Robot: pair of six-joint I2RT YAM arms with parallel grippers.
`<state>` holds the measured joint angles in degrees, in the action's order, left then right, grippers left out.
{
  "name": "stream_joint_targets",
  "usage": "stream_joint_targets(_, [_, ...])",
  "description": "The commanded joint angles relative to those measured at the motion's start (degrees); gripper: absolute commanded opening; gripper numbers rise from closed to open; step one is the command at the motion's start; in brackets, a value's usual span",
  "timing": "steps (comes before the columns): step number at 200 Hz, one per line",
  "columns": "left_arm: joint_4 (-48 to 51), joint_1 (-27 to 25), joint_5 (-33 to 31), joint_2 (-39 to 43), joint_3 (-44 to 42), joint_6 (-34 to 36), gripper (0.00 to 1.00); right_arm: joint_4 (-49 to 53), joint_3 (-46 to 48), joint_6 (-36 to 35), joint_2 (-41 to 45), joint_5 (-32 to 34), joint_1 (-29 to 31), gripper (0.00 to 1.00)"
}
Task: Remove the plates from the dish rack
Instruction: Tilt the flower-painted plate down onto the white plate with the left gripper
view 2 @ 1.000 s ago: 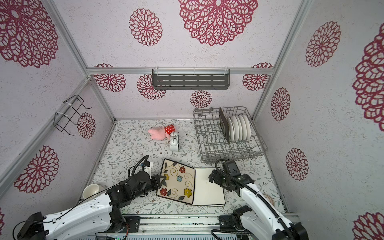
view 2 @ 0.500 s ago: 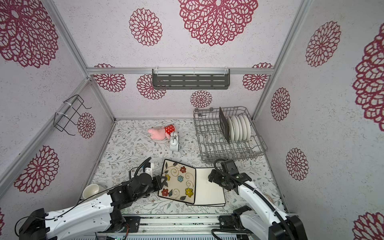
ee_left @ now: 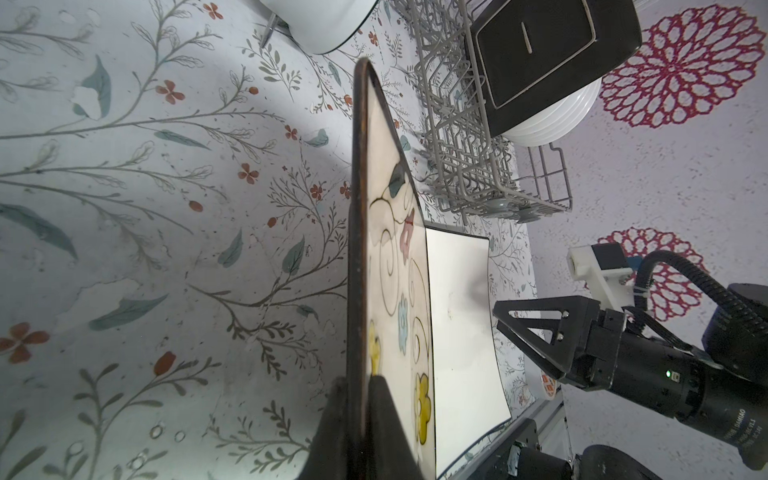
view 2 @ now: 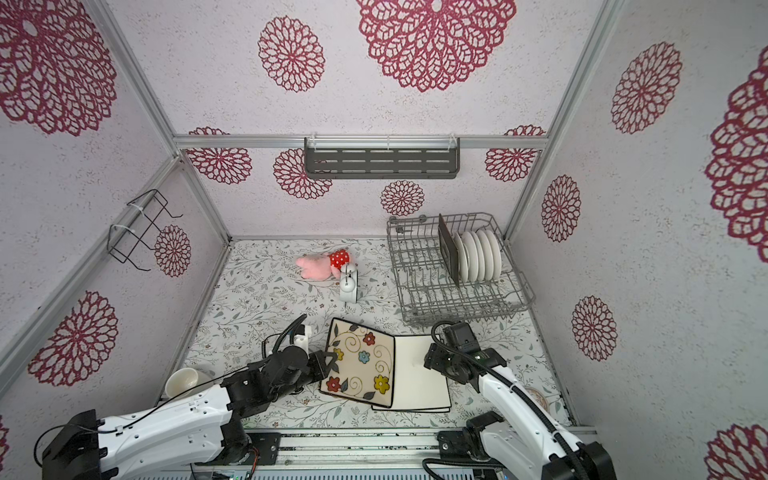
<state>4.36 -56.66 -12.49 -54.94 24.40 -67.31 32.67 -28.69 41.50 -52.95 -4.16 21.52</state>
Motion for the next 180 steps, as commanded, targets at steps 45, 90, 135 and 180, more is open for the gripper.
stream_joint_targets(45, [-3.6, -0.9, -0.9, -3.1, 2.0, 3.3, 0.00, 0.4, 0.5, -1.0, -1.8, 1.7, 0.0, 0.76])
stream_joint_targets(90, [-5.0, -1.1, -0.7, -5.3, 1.9, 3.1, 0.01, 0.2, 0.8, -1.0, -2.3, 1.6, 0.0, 0.70])
stream_joint_targets(135, [-6.1, -2.1, -0.5, -8.1, 1.4, 1.7, 0.04, -0.6, 2.4, -0.2, -1.7, 1.4, 0.1, 0.65])
stream_joint_targets(180, [-6.2, -3.2, -1.0, -9.9, 1.7, 1.1, 0.12, -0.9, 2.8, 0.0, -1.2, 1.3, 0.2, 0.69])
